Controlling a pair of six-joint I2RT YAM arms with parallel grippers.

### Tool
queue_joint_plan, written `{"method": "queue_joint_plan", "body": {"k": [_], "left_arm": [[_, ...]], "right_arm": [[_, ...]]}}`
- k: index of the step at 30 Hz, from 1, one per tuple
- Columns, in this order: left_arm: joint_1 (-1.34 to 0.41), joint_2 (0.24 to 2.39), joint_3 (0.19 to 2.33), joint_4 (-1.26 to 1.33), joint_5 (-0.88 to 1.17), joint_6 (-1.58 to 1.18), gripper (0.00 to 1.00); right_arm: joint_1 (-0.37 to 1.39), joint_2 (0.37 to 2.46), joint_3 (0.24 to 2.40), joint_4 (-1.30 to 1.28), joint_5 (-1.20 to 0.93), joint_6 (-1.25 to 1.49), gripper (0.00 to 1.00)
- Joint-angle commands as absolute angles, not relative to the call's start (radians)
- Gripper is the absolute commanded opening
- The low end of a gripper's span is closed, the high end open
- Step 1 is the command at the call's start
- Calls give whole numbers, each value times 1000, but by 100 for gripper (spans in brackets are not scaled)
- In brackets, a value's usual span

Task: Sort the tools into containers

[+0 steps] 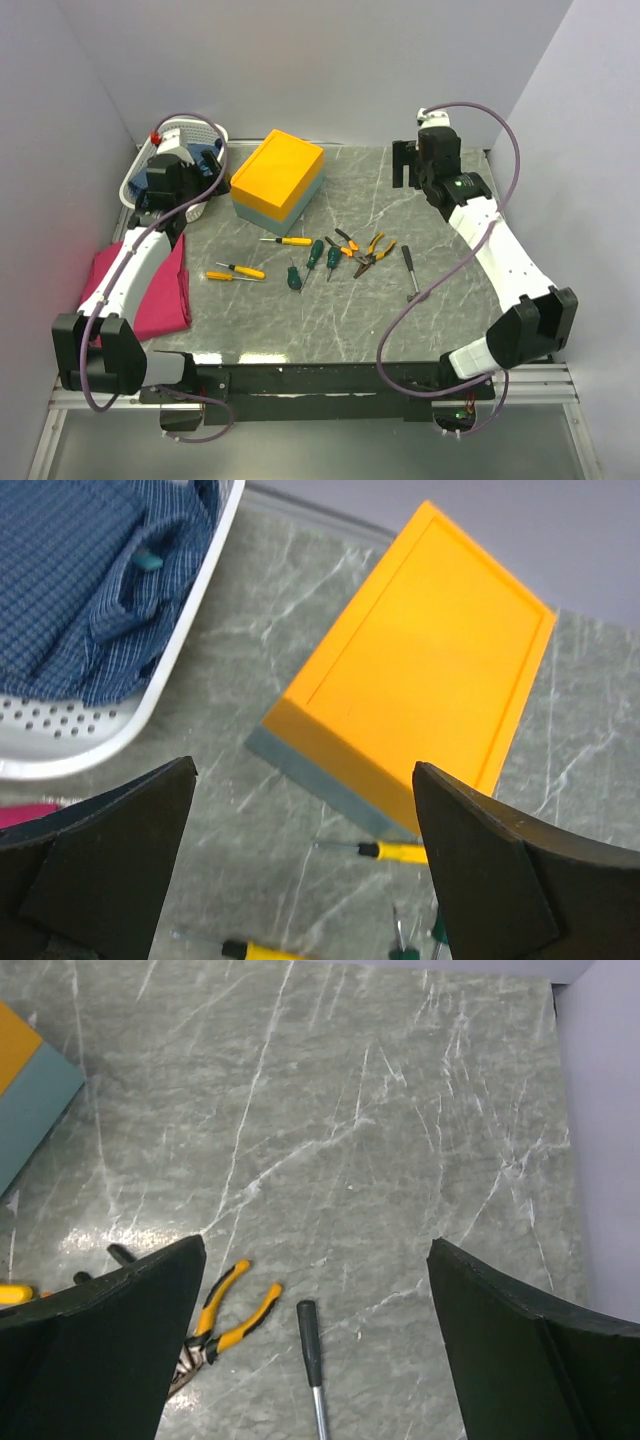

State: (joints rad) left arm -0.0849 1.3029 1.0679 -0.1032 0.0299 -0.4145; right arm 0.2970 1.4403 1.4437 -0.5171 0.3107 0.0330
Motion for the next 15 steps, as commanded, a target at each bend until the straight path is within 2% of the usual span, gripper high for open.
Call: {"method": "queue_joint_plan", "body": {"k": [1, 8, 9, 12, 13, 14, 15], "left_arm": [[-89, 1341, 1150, -250, 51, -408, 96], [-87, 1347, 1164, -305, 87, -376, 99], [-87, 1335, 1158, -301, 98, -352, 96], [-87, 1325, 1112, -269, 95, -279, 82], [-87, 1330, 1095, -270, 109, -249, 69], [-87, 1335, 1089, -273, 124, -233, 62], [-87, 1345, 1085, -273, 153, -213, 54]], "right_arm": [[296, 1514, 1528, -436, 328, 9, 100], [252, 1688, 1662, -388, 111, 69, 98], [249, 1712, 1678, -371, 82, 75, 97], [227, 1788, 1704, -292, -21, 103, 92], [218, 1802, 1698, -258, -53, 130, 90], [210, 1833, 1692, -223, -78, 147, 88], [192, 1851, 1695, -168, -104, 161, 77]]}}
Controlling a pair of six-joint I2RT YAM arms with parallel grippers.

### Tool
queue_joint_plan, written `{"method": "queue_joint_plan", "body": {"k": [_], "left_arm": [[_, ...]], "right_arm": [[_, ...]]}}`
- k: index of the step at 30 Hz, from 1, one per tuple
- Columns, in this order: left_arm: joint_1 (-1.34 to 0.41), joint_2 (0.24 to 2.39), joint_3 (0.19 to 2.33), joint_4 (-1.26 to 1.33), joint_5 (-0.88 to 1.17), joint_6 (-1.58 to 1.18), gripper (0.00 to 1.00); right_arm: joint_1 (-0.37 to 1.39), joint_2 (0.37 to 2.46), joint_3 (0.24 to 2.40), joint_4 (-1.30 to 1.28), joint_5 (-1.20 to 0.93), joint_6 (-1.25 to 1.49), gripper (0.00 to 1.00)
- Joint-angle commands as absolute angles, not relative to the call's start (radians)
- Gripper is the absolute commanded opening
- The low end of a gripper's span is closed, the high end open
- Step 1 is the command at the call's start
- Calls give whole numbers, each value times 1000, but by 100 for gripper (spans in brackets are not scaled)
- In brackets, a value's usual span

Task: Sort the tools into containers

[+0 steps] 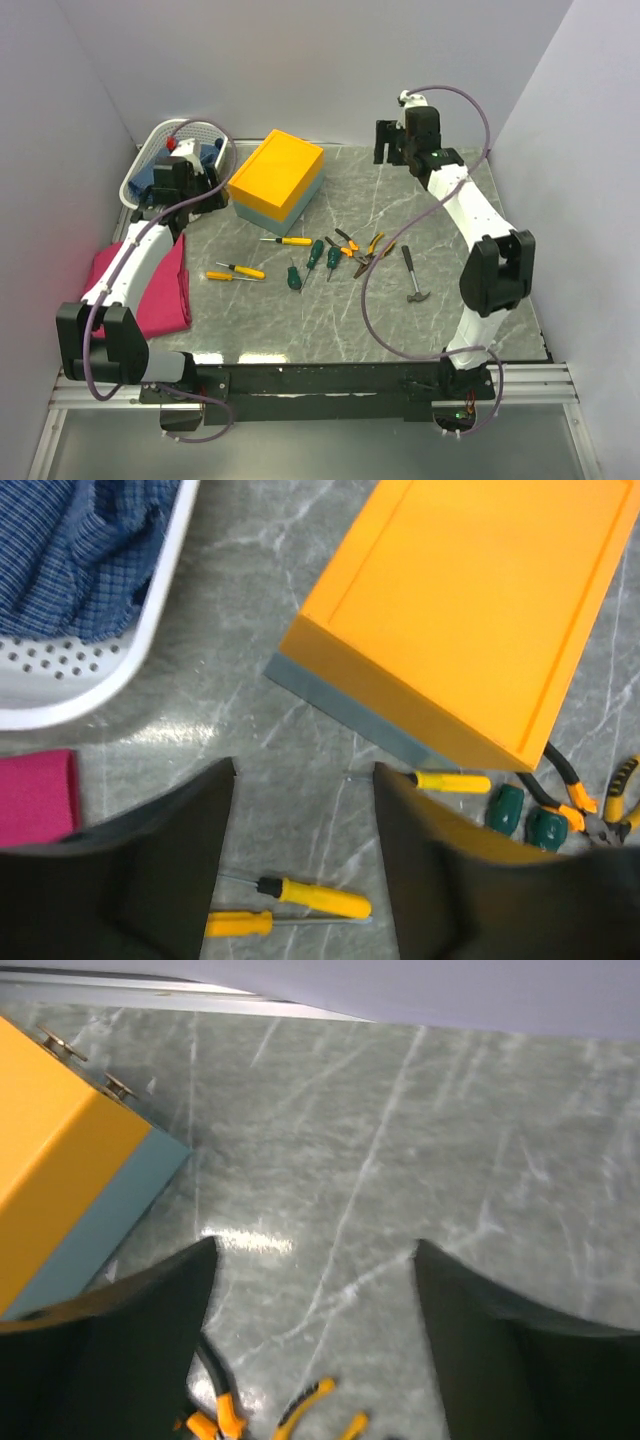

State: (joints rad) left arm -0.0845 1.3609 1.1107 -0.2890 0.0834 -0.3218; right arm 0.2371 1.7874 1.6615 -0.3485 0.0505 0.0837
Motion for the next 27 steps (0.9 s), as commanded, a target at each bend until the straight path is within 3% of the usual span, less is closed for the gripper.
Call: {"method": "queue_joint_plan", "body": {"k": [1, 2, 3, 4, 11, 17, 22, 27], "left_arm": [[-87, 1350, 1071, -268, 182, -181, 29], [-87, 1357, 1068, -264, 219, -178, 8], [-87, 1374, 1071, -271, 230, -182, 1], [-87, 1385, 1071, -273, 247, -196, 1], [-84, 1427, 1040, -238, 290, -218, 1], [-75, 1460, 1029, -219, 308, -198, 1], [-48, 1486, 1029, -192, 319, -170, 1], [-41, 1540, 1043, -143, 316, -163, 1]], "right_arm": [[184, 1874, 1707, -152, -174, 182, 71], [178, 1925, 1744, -137, -230, 186, 60], [169, 1952, 1762, -103, -320, 181, 35], [160, 1976, 1773, -77, -428, 183, 29], [202, 2201, 1874, 183, -552, 303, 29], [239, 2439, 2083, 363, -502, 517, 29], [275, 2611, 2325, 321, -414, 572, 32], [311, 2654, 2350, 342, -443, 610, 34]]}}
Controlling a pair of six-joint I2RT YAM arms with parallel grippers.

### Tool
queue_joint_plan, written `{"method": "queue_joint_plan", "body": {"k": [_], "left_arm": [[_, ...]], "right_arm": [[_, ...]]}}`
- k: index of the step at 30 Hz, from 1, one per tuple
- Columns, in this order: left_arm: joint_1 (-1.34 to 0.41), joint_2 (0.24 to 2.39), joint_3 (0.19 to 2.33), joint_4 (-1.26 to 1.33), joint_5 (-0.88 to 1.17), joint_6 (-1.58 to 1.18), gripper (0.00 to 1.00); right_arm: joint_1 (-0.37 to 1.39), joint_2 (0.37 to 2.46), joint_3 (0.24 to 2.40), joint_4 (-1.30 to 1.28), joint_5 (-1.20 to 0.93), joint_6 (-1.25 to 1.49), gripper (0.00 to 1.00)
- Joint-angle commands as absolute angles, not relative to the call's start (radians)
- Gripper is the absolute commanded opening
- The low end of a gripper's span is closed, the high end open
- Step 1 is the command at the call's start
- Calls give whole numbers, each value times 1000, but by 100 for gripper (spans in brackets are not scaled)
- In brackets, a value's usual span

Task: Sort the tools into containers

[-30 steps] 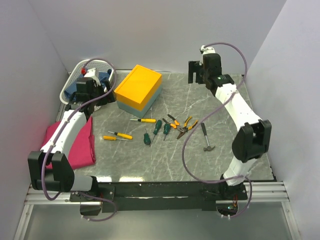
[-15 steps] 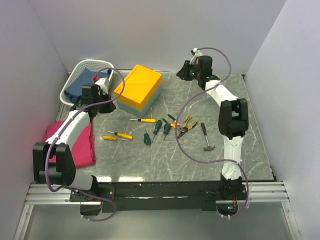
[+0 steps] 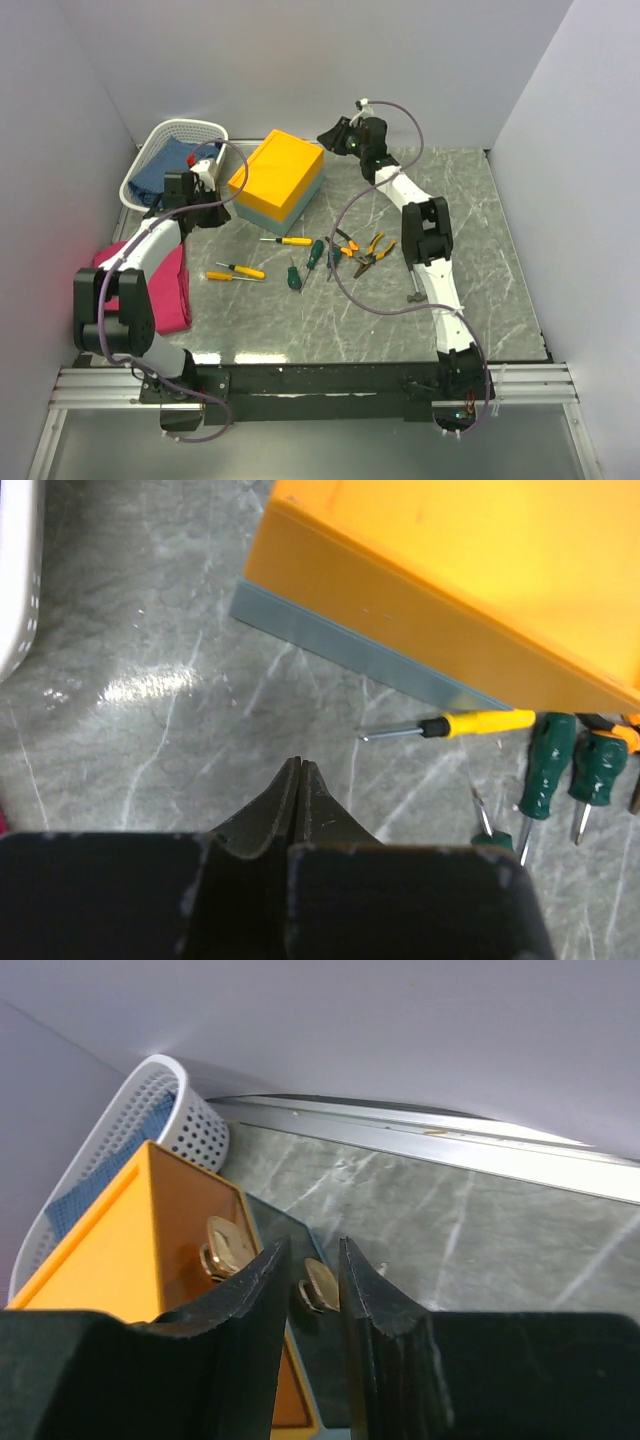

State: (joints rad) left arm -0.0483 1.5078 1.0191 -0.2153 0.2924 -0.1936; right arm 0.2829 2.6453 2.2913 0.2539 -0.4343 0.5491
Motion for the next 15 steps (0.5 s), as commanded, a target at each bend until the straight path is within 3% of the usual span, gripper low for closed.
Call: {"method": "queue_joint_plan", "body": {"k": [1, 10, 15], "left_arm": [[-38, 1549, 1046, -137, 308, -163, 1], [-14, 1721, 1135, -6, 290, -164, 1], [-14, 1810, 1221, 66, 322, -176, 1]], "right_arm": [[311, 2649, 2324, 347, -466, 617, 33], [264, 2541, 2122, 397, -729, 600, 26], [241, 2421, 2034, 302, -868, 474, 24]]}}
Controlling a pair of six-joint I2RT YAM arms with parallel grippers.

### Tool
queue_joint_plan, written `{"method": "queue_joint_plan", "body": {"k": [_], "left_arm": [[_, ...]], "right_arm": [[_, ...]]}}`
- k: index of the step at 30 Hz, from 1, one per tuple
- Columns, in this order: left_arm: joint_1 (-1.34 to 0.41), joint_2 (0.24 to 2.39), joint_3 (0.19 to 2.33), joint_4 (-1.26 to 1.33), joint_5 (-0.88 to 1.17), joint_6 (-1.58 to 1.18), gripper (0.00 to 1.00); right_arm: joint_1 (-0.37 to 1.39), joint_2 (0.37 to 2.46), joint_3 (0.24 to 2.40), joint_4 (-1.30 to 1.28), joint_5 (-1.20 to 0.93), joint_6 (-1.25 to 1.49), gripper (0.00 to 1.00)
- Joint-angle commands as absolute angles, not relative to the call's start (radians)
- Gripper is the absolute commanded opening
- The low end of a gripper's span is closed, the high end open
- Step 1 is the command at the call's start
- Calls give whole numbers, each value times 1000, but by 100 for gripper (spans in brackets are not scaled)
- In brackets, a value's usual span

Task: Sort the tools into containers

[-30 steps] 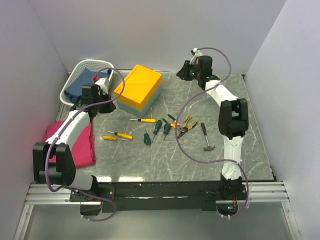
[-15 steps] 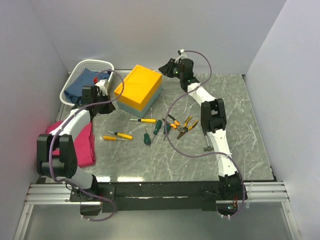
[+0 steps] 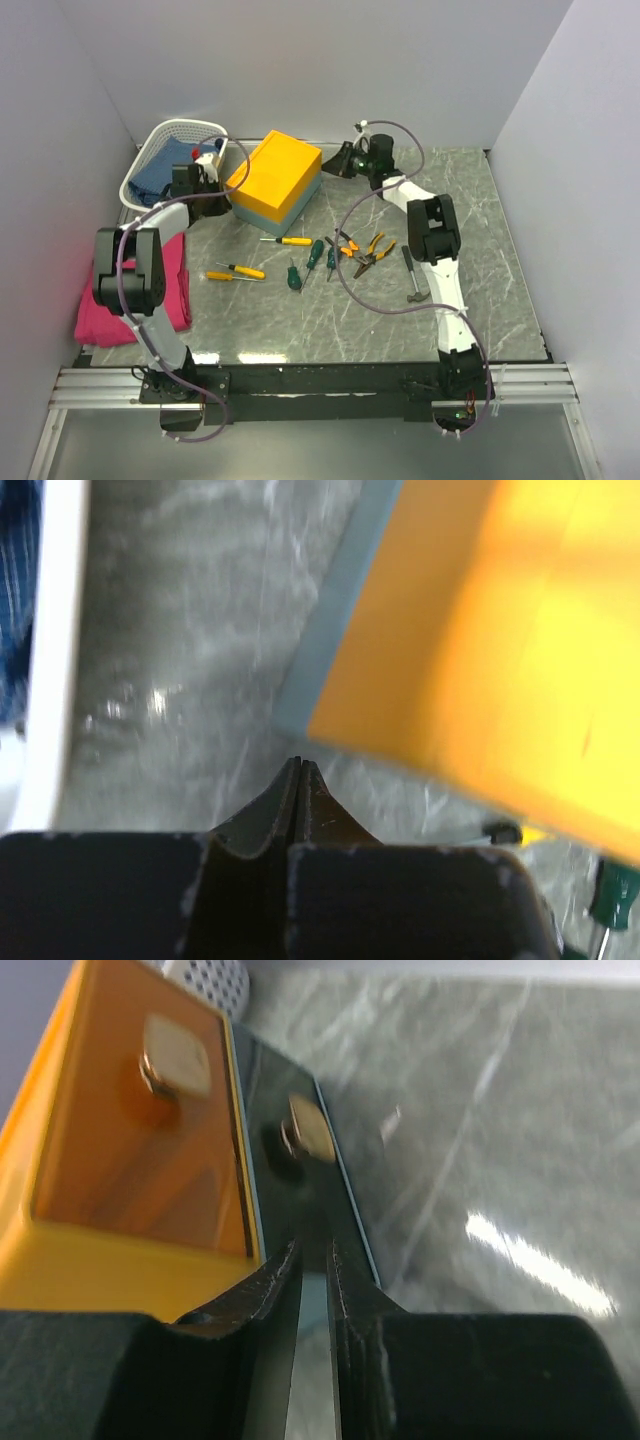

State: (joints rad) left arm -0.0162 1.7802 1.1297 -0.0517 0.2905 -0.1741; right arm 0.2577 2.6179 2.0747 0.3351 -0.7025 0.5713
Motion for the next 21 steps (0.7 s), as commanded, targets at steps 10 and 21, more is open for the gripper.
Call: {"method": "queue_joint_plan", "body": {"k": [10, 21], "left_arm": [[-51, 1942, 1374, 123, 339, -245, 1], [-32, 1979, 1394, 83, 276, -310, 1]], "right_arm": [[245, 2178, 1781, 155, -858, 287, 23], [183, 2253, 1856, 185, -606, 294, 14]]}}
